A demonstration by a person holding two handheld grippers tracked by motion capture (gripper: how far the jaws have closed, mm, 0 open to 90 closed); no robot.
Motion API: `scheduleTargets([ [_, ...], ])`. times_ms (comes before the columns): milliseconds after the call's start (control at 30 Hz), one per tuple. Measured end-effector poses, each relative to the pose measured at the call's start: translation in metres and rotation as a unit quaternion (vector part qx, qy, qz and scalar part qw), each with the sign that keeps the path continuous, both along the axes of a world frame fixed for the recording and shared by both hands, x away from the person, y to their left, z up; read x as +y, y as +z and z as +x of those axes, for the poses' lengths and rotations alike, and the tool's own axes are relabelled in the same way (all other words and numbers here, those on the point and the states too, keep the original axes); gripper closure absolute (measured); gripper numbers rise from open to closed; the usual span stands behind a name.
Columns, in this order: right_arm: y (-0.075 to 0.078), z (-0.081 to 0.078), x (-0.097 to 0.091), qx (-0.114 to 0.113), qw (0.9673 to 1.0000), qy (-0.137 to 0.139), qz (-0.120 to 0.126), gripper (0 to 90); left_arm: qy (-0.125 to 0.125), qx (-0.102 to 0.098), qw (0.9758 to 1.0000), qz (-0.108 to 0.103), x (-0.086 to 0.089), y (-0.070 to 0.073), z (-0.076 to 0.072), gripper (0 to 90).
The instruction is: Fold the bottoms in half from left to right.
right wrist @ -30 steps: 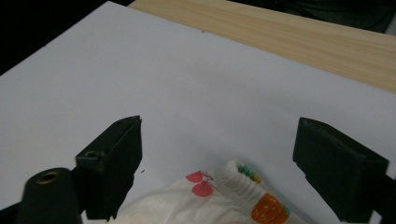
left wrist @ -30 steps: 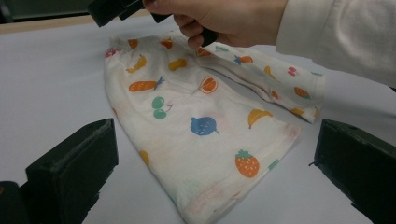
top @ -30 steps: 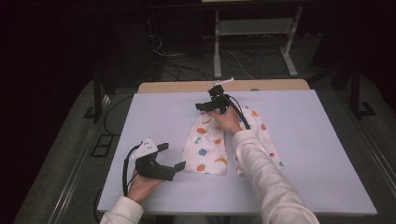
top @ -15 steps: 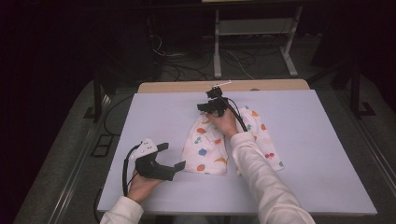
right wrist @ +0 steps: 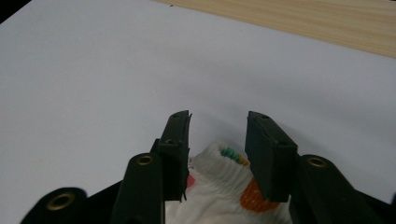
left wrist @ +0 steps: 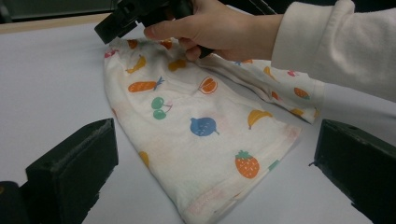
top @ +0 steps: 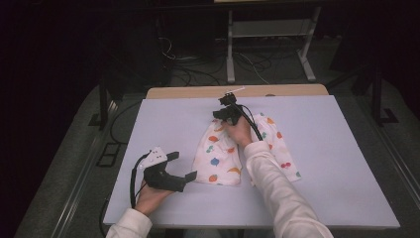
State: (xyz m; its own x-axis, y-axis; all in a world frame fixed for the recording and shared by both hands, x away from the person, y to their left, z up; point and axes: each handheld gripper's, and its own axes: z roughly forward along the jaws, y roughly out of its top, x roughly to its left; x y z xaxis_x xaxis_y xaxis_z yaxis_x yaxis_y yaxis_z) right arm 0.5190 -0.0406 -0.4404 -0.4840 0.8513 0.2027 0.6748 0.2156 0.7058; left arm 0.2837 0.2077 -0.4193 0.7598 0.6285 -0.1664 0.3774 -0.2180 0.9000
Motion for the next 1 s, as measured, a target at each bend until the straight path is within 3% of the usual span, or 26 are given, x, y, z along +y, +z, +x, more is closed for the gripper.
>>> scheduleTargets([
  [167, -0.0003, -0.001, 0.0019, 0.001, 1.0, -0.004, -0.009, 70.7, 0.0, 0.0, 1.0, -0.001, 0.0003, 0.0, 0.0001, 0.0],
  [367, -0.0028, -0.0035, 0.0039, 0.015, 0.9997, -0.013, -0.015, 74.0, -0.001, 0.0, 1.0, -0.002, -0.0003, -0.0002, 0.0001, 0.0],
  [567, -0.0046, -0.0061, 0.007, 0.017, 0.9996, -0.018, -0.016, 84.9, 0.0, 0.001, 1.0, -0.002, 0.0003, -0.0002, 0.0003, 0.0],
  [1000, 0.0041, -0.0097, 0.003, 0.009, 0.9998, -0.015, -0.013, 88.2, 0.021, 0.018, 0.9996, -0.007, 0.0028, -0.002, 0.0042, 0.0],
])
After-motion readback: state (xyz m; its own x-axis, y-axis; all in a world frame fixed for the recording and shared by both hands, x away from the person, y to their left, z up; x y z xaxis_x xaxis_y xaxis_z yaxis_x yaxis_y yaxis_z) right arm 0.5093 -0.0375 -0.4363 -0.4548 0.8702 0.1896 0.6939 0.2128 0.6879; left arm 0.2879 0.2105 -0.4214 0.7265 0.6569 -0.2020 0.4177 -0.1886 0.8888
